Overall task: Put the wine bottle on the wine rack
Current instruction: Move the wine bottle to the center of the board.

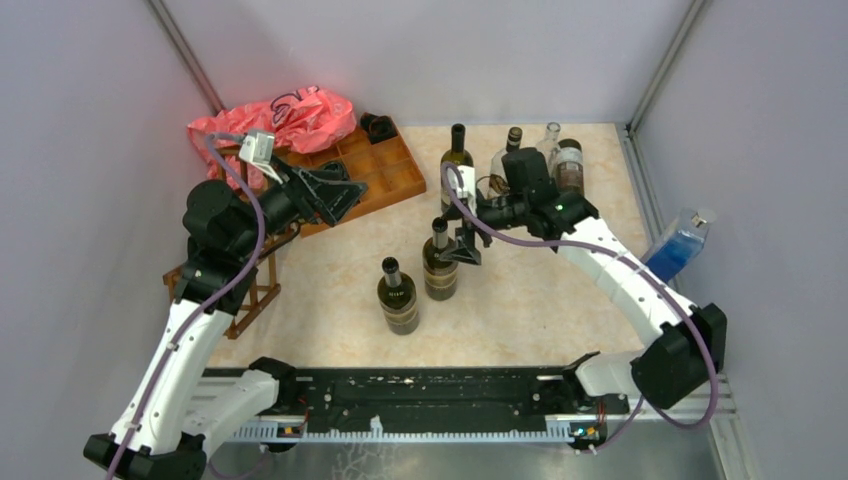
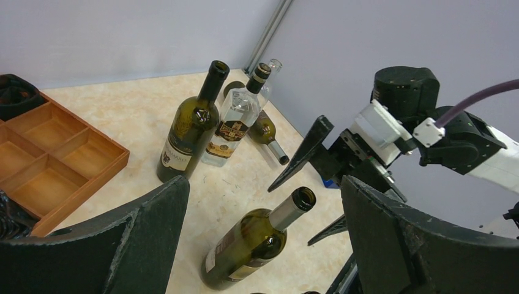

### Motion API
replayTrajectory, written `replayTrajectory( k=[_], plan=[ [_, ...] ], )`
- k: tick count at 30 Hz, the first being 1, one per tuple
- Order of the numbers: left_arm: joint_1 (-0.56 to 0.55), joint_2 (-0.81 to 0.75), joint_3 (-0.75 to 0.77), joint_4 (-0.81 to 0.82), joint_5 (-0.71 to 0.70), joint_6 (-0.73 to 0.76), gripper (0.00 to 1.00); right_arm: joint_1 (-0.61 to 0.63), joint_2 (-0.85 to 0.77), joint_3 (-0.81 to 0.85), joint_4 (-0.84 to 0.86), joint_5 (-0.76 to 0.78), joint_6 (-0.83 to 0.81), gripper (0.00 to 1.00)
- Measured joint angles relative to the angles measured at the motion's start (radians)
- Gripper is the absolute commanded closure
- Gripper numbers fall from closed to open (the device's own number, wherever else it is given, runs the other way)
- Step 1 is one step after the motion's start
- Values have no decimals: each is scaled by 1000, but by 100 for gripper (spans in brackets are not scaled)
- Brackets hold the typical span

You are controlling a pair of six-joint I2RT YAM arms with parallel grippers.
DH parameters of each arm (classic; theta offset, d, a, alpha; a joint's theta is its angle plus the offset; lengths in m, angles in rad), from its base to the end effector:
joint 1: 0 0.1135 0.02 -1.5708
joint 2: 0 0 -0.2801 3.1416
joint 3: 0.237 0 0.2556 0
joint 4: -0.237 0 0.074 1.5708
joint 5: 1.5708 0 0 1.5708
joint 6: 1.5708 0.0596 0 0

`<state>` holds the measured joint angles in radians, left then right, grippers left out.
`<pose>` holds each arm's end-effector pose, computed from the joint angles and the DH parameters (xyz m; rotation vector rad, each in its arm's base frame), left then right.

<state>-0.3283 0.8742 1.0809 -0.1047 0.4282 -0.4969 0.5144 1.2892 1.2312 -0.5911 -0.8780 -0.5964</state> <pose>0.1801 -0.0875 0.4511 0.2358 1.5388 -0.9737 0.2238 0.1791 0.3603 -1.4755 1.4784 0.9130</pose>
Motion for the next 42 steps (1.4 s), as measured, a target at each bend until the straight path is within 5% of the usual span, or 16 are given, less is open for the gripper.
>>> replayTrajectory(
  k=[6,10,14,20,32,38,42],
  plan=[
    [0,-30,-32,3,0,-8,1,54,48,0,91,36,65,46],
    [0,-39,-47,8,0,-17,1,64,48,0,127,52,87,85],
    [0,-37,-48,8,0,-23,1,63,48,0,143,79,111,96],
    [0,-22,-47,11,1,-23,1,-16,47,2,148,79,146,99],
    [0,0,-45,16,6,-22,1,-315,48,21,138,171,146,92],
    [0,4,-43,14,9,-22,1,-326,49,22,142,178,140,42],
    [0,4,-31,15,10,-22,1,-330,49,35,147,178,127,23]
  ],
)
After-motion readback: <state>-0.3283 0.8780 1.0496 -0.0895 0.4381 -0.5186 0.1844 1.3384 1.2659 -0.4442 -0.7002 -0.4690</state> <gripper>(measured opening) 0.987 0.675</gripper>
